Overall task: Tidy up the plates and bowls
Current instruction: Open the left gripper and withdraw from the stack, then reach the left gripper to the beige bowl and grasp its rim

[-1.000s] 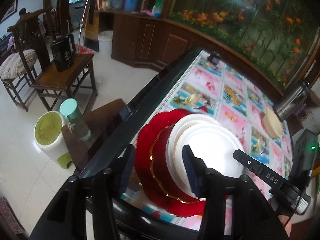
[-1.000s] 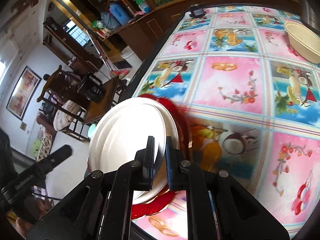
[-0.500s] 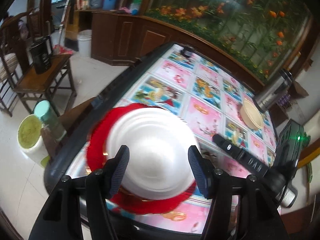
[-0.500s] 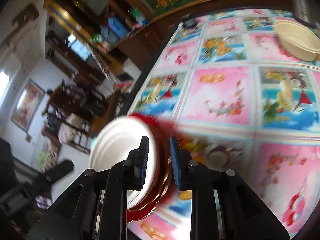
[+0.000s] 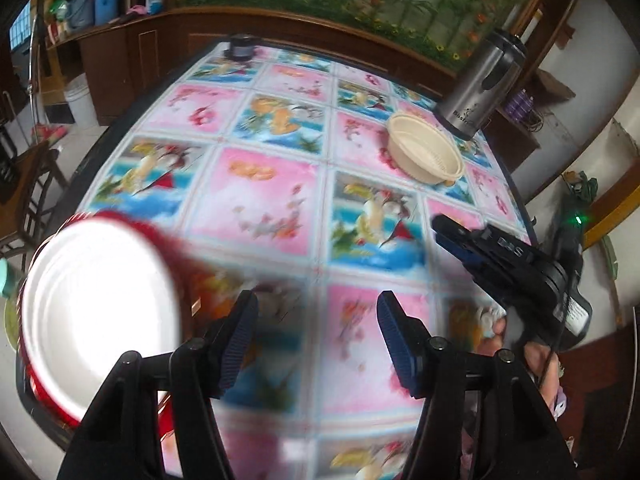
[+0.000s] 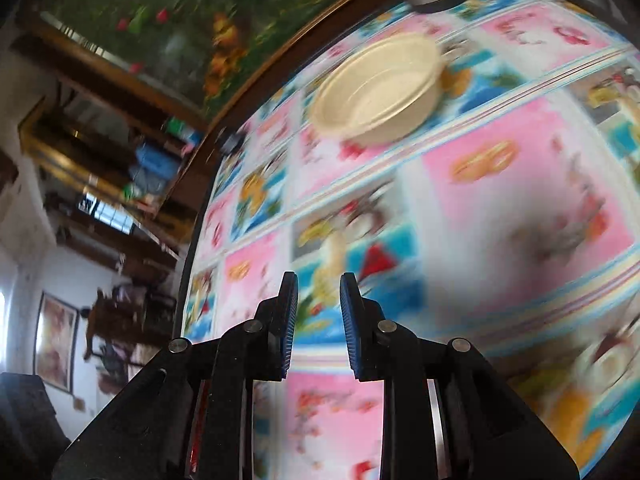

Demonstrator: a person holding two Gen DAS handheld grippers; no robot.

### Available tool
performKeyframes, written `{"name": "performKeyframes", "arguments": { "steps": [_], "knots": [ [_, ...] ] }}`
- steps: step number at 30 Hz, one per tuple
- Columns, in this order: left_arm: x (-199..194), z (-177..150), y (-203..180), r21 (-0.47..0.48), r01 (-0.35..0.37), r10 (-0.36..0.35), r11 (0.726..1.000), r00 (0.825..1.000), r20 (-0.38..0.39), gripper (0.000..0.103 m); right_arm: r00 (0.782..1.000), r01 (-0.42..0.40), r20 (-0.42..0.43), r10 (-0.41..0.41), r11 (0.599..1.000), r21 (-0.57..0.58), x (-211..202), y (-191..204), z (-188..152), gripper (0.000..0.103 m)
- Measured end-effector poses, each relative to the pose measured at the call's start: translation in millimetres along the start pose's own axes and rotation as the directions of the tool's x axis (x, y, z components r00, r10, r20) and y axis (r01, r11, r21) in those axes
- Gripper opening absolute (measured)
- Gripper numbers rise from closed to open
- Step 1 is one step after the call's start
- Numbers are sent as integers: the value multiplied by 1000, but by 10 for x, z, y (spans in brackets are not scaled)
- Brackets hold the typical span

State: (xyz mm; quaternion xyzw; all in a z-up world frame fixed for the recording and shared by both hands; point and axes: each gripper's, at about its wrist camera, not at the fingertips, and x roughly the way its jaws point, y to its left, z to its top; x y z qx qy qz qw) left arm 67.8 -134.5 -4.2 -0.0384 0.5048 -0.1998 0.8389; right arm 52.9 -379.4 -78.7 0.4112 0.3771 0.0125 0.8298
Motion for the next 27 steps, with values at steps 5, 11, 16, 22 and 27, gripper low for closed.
{"name": "performKeyframes", "arguments": {
  "steps": [5, 11, 16, 22, 27],
  "knots": [
    [253, 400, -246, -26, 7, -7, 1000, 1000, -13, 67, 1000, -10, 13, 9, 997, 76, -203, -379, 481, 28],
    [653, 948, -384, -125, 36, -39, 991, 999, -24, 71, 999, -38, 18, 35, 987, 156, -332, -641, 1096, 43],
    [1049, 1272, -456, -194, 33, -41, 980, 998, -41, 72, 1000, 0, 4, -1, 986, 168, -198, -750, 1505, 43],
    [1451, 1500, -503, -241, 60, -70, 969, 997, -35, 72, 998, 60, -40, -55, 990, 131, 150, -715, 1789, 43],
    [1684, 1609, -555, -228, 31, -44, 973, 998, -53, 72, 991, 121, -63, -119, 992, 32, 405, -622, 1901, 43]
  ]
}}
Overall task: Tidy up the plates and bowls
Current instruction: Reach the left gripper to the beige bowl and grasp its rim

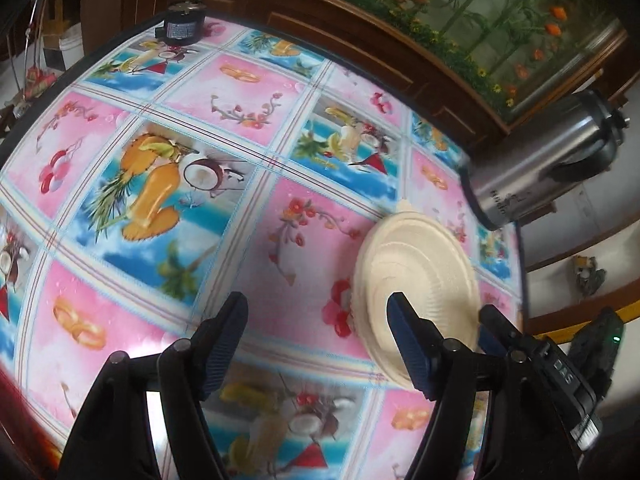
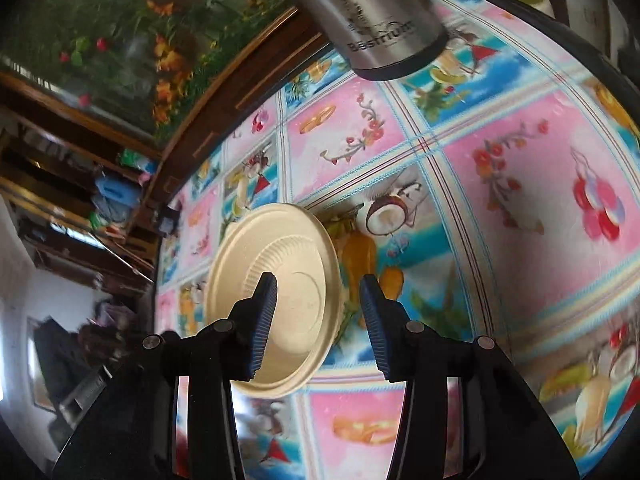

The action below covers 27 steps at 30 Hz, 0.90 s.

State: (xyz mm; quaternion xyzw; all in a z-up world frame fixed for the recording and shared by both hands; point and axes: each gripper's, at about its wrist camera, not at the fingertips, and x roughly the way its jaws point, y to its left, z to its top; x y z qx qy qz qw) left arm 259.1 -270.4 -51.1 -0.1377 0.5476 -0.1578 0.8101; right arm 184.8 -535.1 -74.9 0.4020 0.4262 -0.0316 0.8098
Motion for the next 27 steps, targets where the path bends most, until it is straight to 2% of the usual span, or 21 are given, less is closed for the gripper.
{"name": "performKeyframes", "arguments": {
  "steps": [8, 13, 14, 16, 18, 20, 22, 23, 24, 27],
  "knots": [
    [249, 5, -84, -10, 72, -73, 997, 996, -53, 72, 999, -36, 7, 35, 999, 33, 135, -146, -60, 43],
    [285, -34, -176, 5, 75, -75, 997, 997, -36, 68, 998, -63, -3, 63, 996, 56, 175, -207, -56, 43],
    [287, -38, -186, 8, 70, -70, 998, 997, -29, 65, 998, -67, -2, 67, 996, 54, 175, -194, -57, 43],
    [322, -41, -217, 13, 68, -68, 998, 997, -40, 39, 997, -73, -9, 73, 996, 48, 185, -173, -62, 43],
    [367, -50, -242, 13, 80, -79, 997, 995, -62, 23, 997, -76, -15, 77, 996, 51, 210, -161, -73, 43],
    [405, -65, -259, 18, 65, -64, 998, 995, -72, 19, 998, -64, -15, 65, 996, 55, 231, -158, -82, 41],
    [411, -71, -240, 15, 51, -50, 999, 997, -64, 11, 998, -64, -15, 65, 996, 57, 241, -160, -85, 34],
    [396, -72, -230, 14, 47, -46, 999, 997, -54, 11, 998, -66, -15, 67, 996, 59, 245, -163, -89, 29],
    [384, -70, -224, 18, 41, -40, 999, 998, -46, 10, 998, -66, -15, 67, 996, 57, 249, -160, -90, 19],
    [359, -76, -244, 36, 30, -28, 999, 999, -38, 10, 998, -60, -7, 60, 997, 48, 260, -139, -103, 12]
  ]
}}
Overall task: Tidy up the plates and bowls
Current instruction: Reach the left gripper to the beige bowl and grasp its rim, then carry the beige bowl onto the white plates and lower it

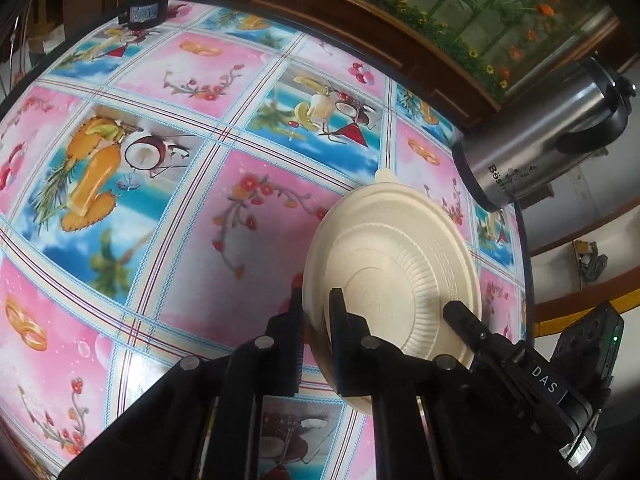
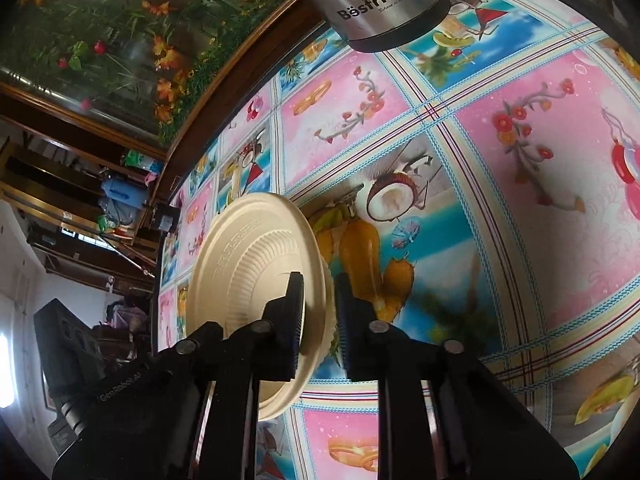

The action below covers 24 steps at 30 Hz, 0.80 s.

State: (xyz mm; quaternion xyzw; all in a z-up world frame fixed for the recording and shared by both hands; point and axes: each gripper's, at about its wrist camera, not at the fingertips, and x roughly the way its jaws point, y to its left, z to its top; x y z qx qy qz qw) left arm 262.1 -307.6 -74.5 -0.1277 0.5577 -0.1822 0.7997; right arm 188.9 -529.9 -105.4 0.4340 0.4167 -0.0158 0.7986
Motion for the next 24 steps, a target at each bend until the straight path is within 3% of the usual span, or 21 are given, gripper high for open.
{"name": "performKeyframes", "arguments": {
  "steps": [13, 24],
  "knots": [
    [-229, -155, 107, -2, 1, -1, 1000, 1000, 0, 10, 1000, 16, -10, -16, 1000, -23, -114, 166, -114, 10],
    [-838, -767, 379, -1, 12, -12, 1000, 999, 46, 9, 1000, -1, -12, 0, 996, -91, -622, 394, -889, 10]
  ]
}}
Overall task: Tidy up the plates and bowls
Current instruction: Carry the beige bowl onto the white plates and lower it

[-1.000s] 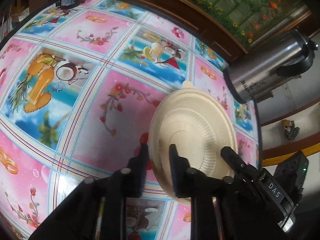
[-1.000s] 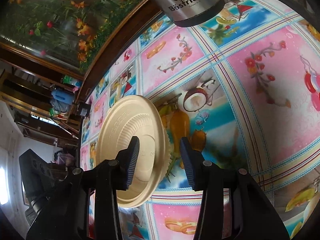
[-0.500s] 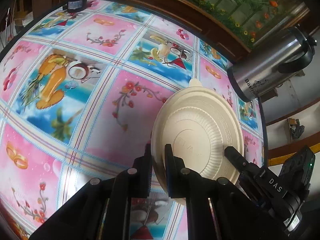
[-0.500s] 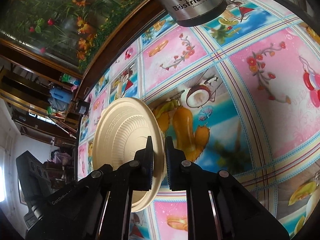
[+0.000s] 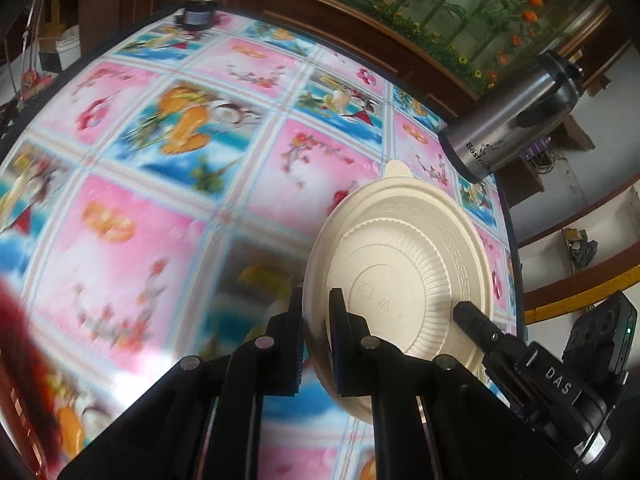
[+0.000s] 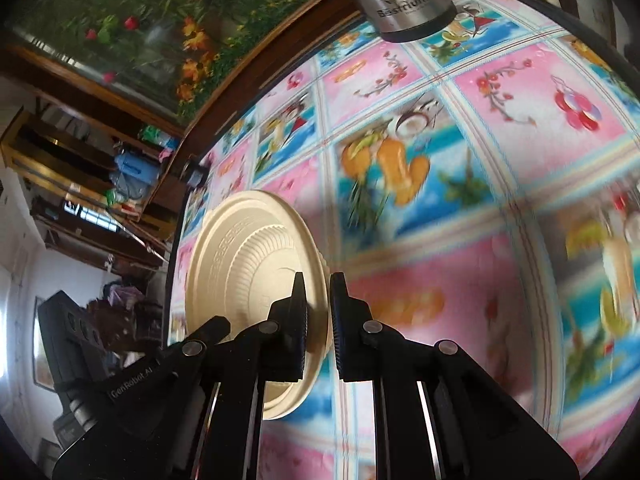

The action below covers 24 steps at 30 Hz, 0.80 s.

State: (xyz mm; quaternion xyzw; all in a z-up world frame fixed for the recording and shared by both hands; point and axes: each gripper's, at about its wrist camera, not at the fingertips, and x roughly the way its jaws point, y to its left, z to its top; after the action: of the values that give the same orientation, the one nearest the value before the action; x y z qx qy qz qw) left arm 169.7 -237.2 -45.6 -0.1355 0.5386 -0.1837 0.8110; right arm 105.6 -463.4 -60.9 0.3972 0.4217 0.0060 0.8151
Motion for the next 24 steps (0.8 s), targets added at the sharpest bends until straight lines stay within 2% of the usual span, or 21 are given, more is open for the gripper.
{"name": "performKeyframes", "arguments": {
  "steps": [7, 11, 16, 19, 24],
  "knots": [
    [-723, -373, 507, -1, -37, 37, 999, 995, 94, 10, 998, -51, -50, 49, 997, -57, -61, 409, -537, 11],
    [-1118, -499, 891, -22, -80, 82, 997, 986, 145, 10, 992, -102, -85, 92, 987, -124, -30, 860, -849, 11],
    [-1592, -650, 1474, -63, -151, 161, 986, 967, 198, 10, 980, -159, -153, 126, 962, -223, 162, 1488, -1290, 11],
    [-1783, -747, 1764, -83, -206, 219, 975, 953, 210, 10, 971, -181, -204, 128, 945, -271, 346, 1799, -1560, 11],
    [-1907, -836, 2096, -102, -260, 275, 960, 941, 196, 11, 956, -200, -272, 113, 926, -320, 661, 2152, -1925, 11]
  ]
}}
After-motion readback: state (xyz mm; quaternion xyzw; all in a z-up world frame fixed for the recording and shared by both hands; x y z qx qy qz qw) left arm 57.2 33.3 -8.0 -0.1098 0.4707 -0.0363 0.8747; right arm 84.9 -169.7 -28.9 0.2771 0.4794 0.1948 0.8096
